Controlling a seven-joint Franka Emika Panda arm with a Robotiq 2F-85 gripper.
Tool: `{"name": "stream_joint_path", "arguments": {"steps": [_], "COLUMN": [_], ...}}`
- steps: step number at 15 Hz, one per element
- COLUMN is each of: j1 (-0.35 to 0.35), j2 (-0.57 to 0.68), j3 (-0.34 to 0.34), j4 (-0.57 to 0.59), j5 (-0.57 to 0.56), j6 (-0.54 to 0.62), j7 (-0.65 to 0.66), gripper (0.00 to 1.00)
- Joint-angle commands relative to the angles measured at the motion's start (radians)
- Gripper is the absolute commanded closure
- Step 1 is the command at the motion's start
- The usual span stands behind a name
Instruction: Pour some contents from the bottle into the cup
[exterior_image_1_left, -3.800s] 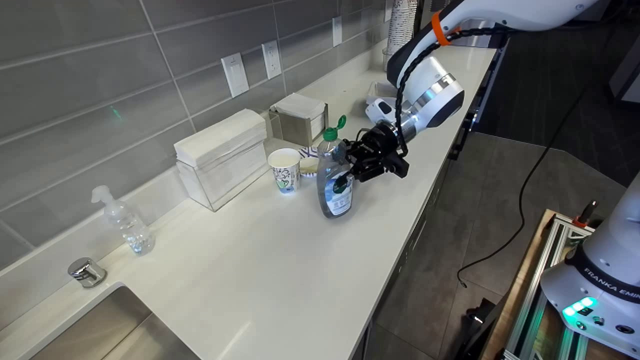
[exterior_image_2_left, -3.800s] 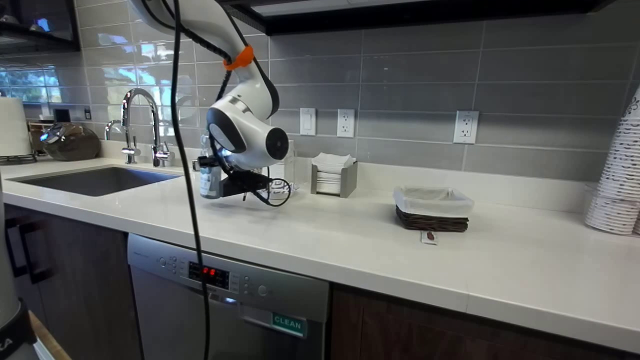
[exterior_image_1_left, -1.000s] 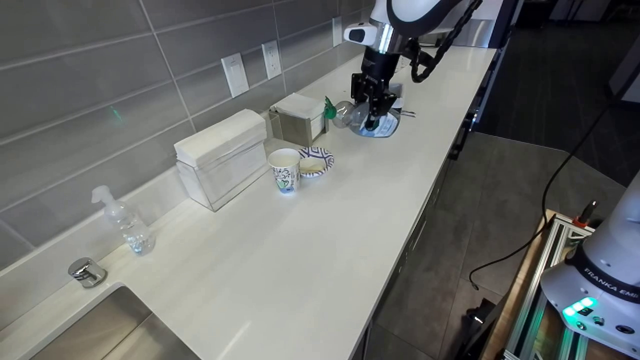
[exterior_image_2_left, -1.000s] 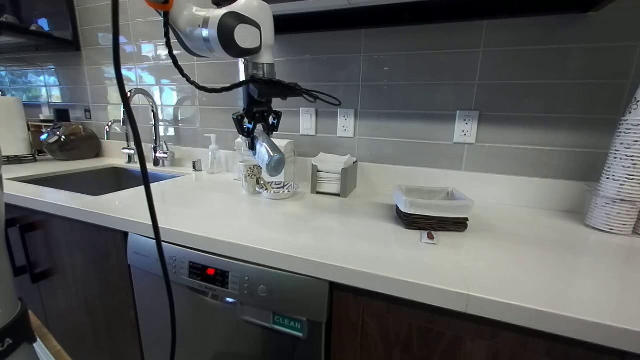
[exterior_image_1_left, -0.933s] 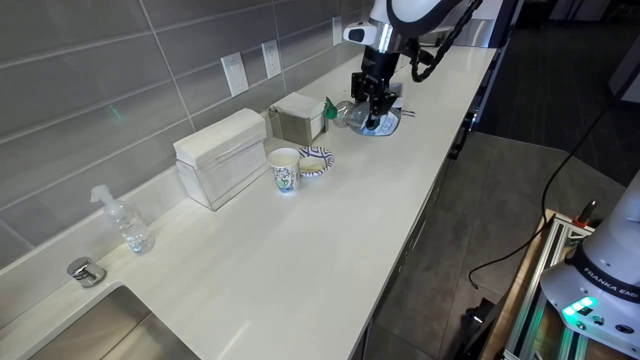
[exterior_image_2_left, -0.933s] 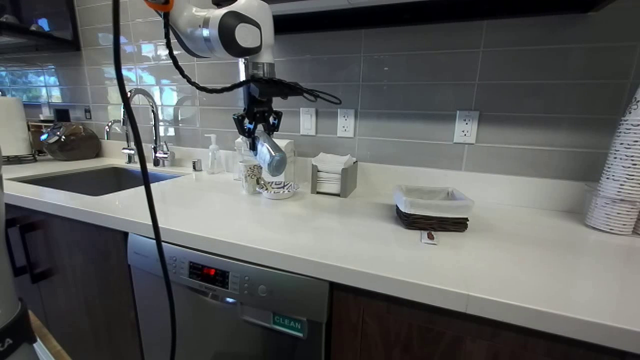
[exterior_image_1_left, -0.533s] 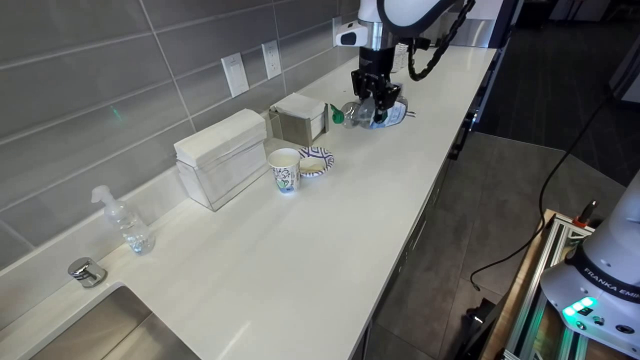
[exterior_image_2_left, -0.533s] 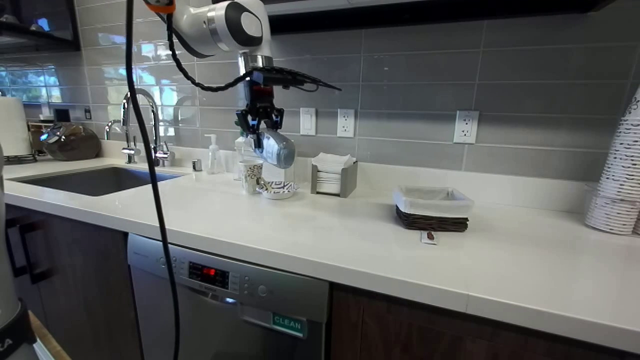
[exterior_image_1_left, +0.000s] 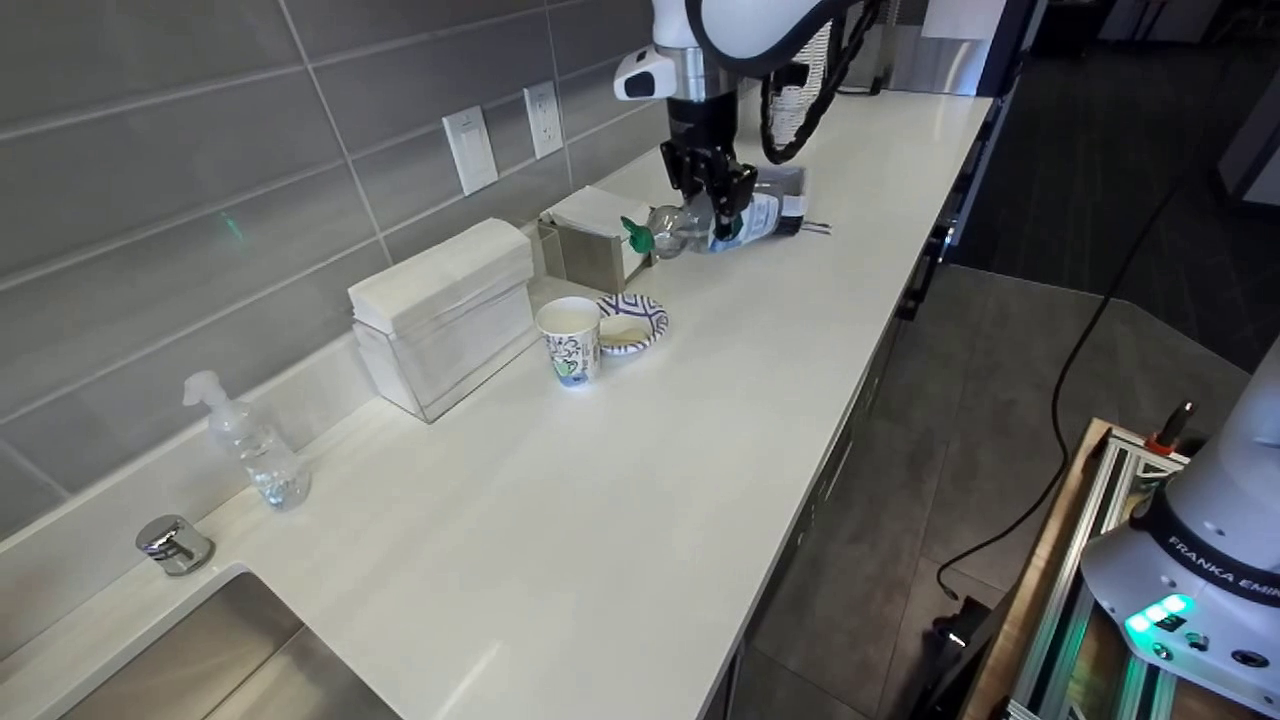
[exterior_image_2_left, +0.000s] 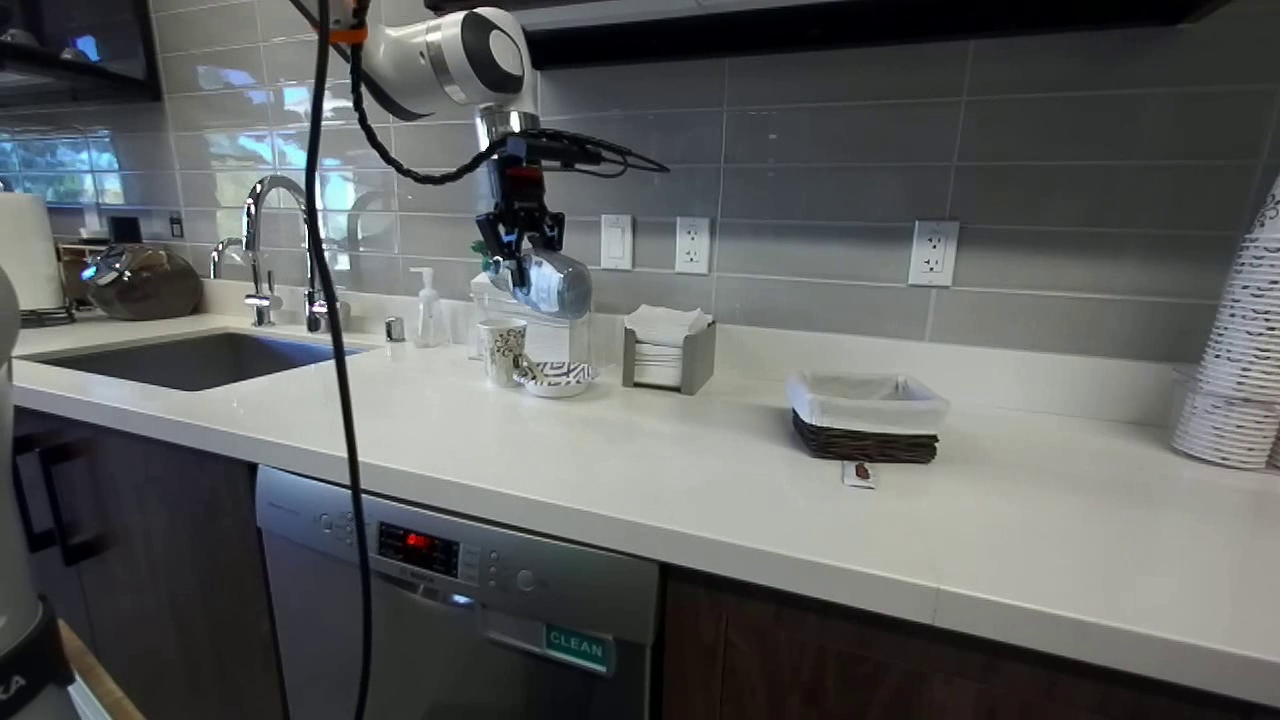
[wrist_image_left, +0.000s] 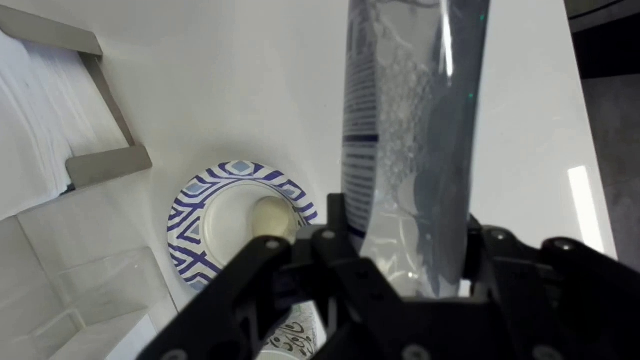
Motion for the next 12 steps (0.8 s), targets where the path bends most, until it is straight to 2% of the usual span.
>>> {"name": "stream_joint_path", "arguments": {"steps": [1, 12], "j1": [0.014, 0.03], "j2": [0.08, 0.212], "j3": [0.009, 0.014], "j4": [0.081, 0.243], "j5": [-0.044, -0.065], "j6": [-0.027, -0.022], "j7": [0.052, 0.069], "gripper": [0.77, 0.77]}}
